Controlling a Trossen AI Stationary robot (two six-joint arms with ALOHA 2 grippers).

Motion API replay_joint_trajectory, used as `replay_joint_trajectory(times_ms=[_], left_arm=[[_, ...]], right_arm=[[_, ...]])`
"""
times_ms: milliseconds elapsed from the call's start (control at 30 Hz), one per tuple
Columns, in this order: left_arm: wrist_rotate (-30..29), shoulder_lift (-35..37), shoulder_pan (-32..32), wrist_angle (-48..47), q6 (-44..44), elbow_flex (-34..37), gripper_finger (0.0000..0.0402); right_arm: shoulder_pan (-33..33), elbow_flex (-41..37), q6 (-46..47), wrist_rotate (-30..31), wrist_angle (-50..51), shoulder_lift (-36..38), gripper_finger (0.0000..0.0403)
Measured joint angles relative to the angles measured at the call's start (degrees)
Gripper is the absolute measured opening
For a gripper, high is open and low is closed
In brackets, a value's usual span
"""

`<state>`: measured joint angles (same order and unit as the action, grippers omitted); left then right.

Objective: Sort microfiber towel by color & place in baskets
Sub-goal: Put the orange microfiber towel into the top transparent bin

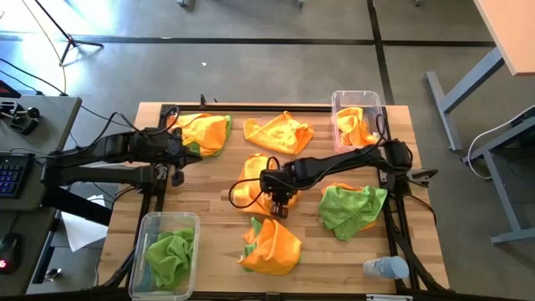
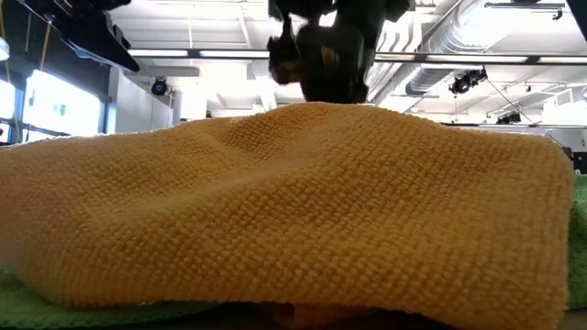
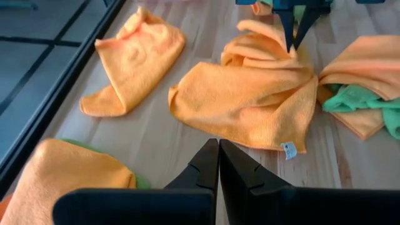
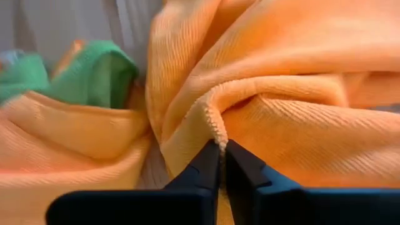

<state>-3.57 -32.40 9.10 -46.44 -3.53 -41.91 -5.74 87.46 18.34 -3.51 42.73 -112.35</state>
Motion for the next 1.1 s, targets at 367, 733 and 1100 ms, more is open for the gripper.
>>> replay_joint_trajectory(times_ms=[367, 733, 1100], left_arm=[[0.0, 0.92, 0.0, 0.02, 0.59, -0.02, 0.0], [-0.09, 0.92, 0.0, 0.02, 1.81, -0.02, 0.0], [-2.97, 0.92, 0.0, 0.63, 4.3, -0.02, 0.0]], right_arm=[[-0.72, -0.04, 3.02, 16.9, -0.69, 17.98, 0.0003], [-0.68, -0.04, -2.41, 37.78, 1.04, 37.17, 0.0001], [1.63, -0.07, -5.15, 63.21, 8.42, 51.22, 0.0]])
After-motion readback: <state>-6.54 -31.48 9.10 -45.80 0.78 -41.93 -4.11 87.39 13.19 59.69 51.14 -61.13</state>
